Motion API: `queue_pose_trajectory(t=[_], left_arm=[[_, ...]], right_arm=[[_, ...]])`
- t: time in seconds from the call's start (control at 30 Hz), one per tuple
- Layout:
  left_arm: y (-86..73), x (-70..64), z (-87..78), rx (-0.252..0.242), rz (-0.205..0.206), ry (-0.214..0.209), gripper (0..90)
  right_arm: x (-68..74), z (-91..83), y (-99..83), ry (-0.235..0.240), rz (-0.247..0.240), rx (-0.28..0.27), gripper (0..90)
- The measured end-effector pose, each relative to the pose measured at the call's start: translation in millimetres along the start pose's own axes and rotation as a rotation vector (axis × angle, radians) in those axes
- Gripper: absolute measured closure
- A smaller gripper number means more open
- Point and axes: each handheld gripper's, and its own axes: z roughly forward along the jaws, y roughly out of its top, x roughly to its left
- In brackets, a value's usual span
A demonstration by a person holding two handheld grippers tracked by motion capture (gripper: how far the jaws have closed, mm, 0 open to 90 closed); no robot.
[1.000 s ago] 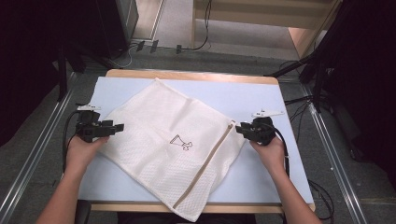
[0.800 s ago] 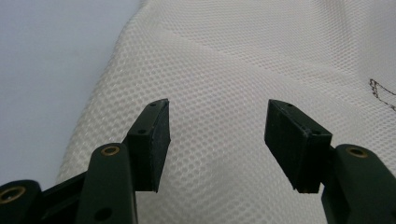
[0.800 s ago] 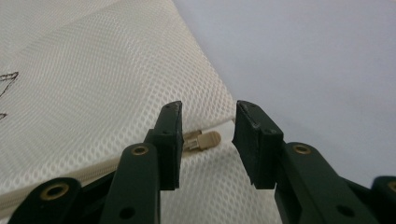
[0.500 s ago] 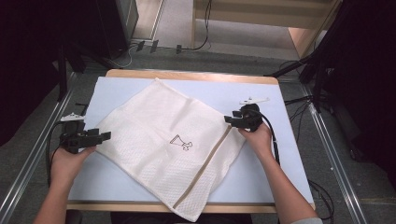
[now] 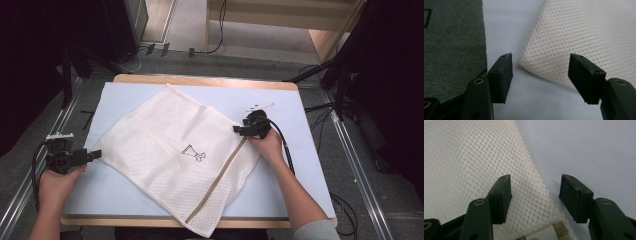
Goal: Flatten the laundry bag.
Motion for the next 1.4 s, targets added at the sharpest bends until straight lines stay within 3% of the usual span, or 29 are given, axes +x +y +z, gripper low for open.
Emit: queue_pose_trajectory(t=[0.1, 0.17, 0.23, 0.3, 0.37, 0.4, 0.5, 0.73, 0.9, 0.97, 1.2, 1.4], left_arm=[[-0.1, -2.6, 3.7, -0.015, -0.008, -0.012, 44.2], [-0.2, -6.4, 4.7, -0.012, 0.024, 0.021, 47.2], [-0.3, -7.6, 5.7, -0.014, 0.02, 0.029, 54.5], [0.0, -7.0, 6.5, -0.007, 0.014, 0.005, 64.2], [1.2, -7.9, 6.7, 0.006, 0.039, 0.004, 70.1], [2.3, -7.5, 7.6, 0.018, 0.035, -0.019, 76.1], [7.9, -8.4, 9.1, 0.027, 0.02, -0.036, 86.2], [26.6, -12.2, 16.9, -0.028, 0.017, -0.047, 88.3], [48.0, -14.9, 27.2, -0.055, 0.046, -0.054, 88.2], [56.9, -12.8, 31.3, -0.074, 0.039, -0.062, 88.2], [71.8, -11.5, 45.6, -0.085, 0.014, -0.091, 88.2], [82.2, -18.6, 53.7, -0.088, 0.026, -0.106, 88.2]], right_arm=[[1.2, -0.6, -0.5, -0.012, -0.031, 0.003, 51.7], [1.7, -1.7, -1.0, -0.005, -0.036, 0.007, 57.9], [3.1, -2.3, -1.1, -0.003, -0.027, 0.01, 64.5], [4.5, -2.8, -1.1, -0.004, -0.028, 0.014, 71.0], [5.3, -3.5, -0.9, 0.01, -0.03, 0.023, 80.0], [5.8, -3.7, -0.7, 0.014, -0.03, 0.027, 82.4], [5.8, -4.9, 0.1, 0.027, -0.013, 0.044, 85.1], [1.2, -13.5, -0.3, 0.021, 0.022, 0.057, 85.2], [-2.0, -19.7, -4.8, 0.017, 0.028, 0.064, 84.6], [-3.7, -22.5, -7.5, 0.017, 0.036, 0.064, 84.3], [-7.2, -38.5, -20.3, -0.006, 0.057, 0.061, 83.8], [-5.7, -54.0, -38.1, -0.016, 0.09, 0.046, 83.5]])
